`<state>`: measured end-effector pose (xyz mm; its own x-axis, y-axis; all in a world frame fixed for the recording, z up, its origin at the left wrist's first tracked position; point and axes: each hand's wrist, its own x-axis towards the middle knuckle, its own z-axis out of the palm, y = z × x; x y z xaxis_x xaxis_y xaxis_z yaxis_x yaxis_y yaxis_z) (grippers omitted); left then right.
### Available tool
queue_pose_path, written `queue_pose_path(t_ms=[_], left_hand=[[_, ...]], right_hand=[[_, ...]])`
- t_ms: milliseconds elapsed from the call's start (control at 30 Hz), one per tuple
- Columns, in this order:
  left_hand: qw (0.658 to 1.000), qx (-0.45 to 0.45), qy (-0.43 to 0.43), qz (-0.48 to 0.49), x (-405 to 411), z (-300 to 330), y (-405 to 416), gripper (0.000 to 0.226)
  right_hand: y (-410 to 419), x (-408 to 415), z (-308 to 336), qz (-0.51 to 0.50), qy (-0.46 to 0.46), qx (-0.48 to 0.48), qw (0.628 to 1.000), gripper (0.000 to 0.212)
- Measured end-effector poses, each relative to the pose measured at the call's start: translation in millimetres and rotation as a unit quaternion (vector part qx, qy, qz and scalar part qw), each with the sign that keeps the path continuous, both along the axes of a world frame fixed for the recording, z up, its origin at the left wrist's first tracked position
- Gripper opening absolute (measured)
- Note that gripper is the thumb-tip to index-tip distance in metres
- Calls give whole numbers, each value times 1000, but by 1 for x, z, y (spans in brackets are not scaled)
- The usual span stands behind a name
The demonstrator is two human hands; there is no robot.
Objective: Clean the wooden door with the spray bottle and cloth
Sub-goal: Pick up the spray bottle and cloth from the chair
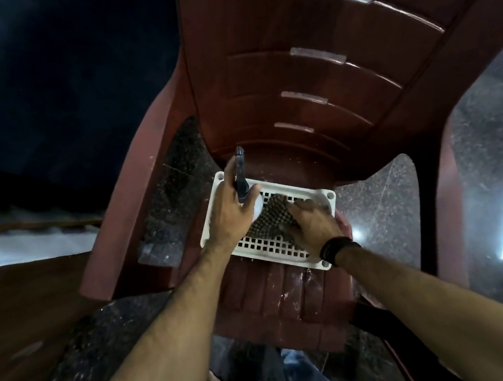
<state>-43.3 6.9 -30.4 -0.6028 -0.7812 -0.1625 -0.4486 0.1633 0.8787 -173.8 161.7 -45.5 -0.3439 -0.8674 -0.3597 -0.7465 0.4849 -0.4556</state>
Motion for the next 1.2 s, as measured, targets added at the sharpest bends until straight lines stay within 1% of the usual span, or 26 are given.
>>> queue_pose_path(t_ms=[67,100,200,267,333,433,533,633,700,767,900,1000,1100,1200], left_hand=[[999,-8,-11,40,-1,2,11,75],[999,-9,-12,45,-1,2,14,76],[999,-34,10,36,1,-2,14,77],[998,-62,13,27,3,-6,12,73],[997,-74,4,16,5,-8,15,67],[994,-94,-14,48,9,-2,24,61],[993,-90,5,70,19,24,35,58],[990,-68,30,119,43,75,46,53],[982,-91,29,164,64,110,53,45],[975,-78,27,208,89,149,57,48],[949,-29,46,310,160,233,77,51],[929,-40,58,363,231,283,99,51],[906,-64,84,410,307,320,117,50],[879,-93,88,459,394,353,135,47]], right_hand=[[-7,-1,2,-72,-16,-5,997,41],[-10,-1,3,-86,-18,7,996,42],[-11,-2,-1,-61,-25,84,994,54],[-3,-1,-10,-19,14,117,993,60],[5,2,-18,-11,23,95,995,57],[6,9,-11,-46,-42,27,998,44],[-2,17,19,-79,-101,-20,992,42],[-14,29,64,-82,-95,-58,990,40],[-23,42,99,-66,-85,-84,991,36],[-33,61,136,-47,-94,-100,989,33],[-48,129,219,32,-114,-134,984,36],[-50,206,277,86,-160,-119,976,43],[-52,285,315,102,-197,-93,971,27],[-51,373,348,124,-215,-113,962,24]])
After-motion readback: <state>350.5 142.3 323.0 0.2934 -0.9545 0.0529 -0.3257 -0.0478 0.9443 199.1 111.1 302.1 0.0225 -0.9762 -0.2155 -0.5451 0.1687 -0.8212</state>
